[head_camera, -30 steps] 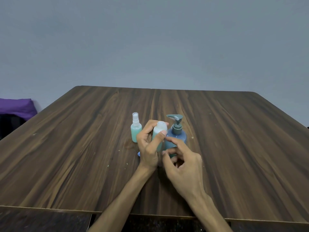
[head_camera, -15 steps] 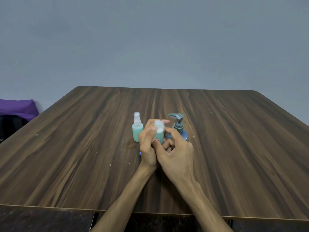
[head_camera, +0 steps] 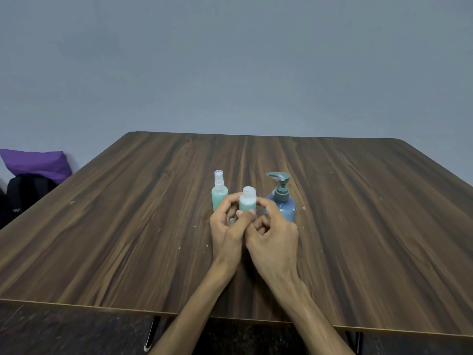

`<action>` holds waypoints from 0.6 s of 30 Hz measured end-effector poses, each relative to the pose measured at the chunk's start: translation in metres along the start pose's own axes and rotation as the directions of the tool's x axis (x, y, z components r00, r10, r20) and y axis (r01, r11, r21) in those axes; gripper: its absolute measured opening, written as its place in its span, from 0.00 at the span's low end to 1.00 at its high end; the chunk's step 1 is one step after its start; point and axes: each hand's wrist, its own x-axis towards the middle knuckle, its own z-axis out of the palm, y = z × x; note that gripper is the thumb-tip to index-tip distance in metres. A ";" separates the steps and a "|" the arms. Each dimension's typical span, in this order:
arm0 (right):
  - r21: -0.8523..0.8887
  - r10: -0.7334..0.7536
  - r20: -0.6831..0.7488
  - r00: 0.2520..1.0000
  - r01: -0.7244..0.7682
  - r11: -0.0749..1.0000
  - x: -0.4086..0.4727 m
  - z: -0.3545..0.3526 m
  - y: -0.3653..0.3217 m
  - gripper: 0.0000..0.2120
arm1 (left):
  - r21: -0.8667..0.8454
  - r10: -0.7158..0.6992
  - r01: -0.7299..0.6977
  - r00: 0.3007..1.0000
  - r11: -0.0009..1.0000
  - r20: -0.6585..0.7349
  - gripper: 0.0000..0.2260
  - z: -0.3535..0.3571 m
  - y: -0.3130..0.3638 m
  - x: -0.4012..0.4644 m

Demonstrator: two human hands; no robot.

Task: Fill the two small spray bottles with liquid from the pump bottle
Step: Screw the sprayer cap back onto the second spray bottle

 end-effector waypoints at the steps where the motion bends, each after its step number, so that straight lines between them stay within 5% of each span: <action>1: 0.016 -0.005 0.006 1.000 0.005 1.000 -0.001 0.000 -0.001 0.12 | 0.003 0.004 -0.004 1.000 1.000 -0.002 0.13 -0.002 -0.001 0.000; 8: -0.070 -0.049 0.087 0.995 0.055 0.996 -0.007 -0.003 -0.001 0.14 | 0.010 0.082 -0.081 0.990 0.997 -0.118 0.10 -0.013 0.007 0.008; 18: -0.391 -0.035 0.468 0.883 0.243 0.888 0.008 0.024 0.005 0.11 | 0.101 0.130 -0.113 0.977 0.988 -0.170 0.13 -0.031 0.003 0.021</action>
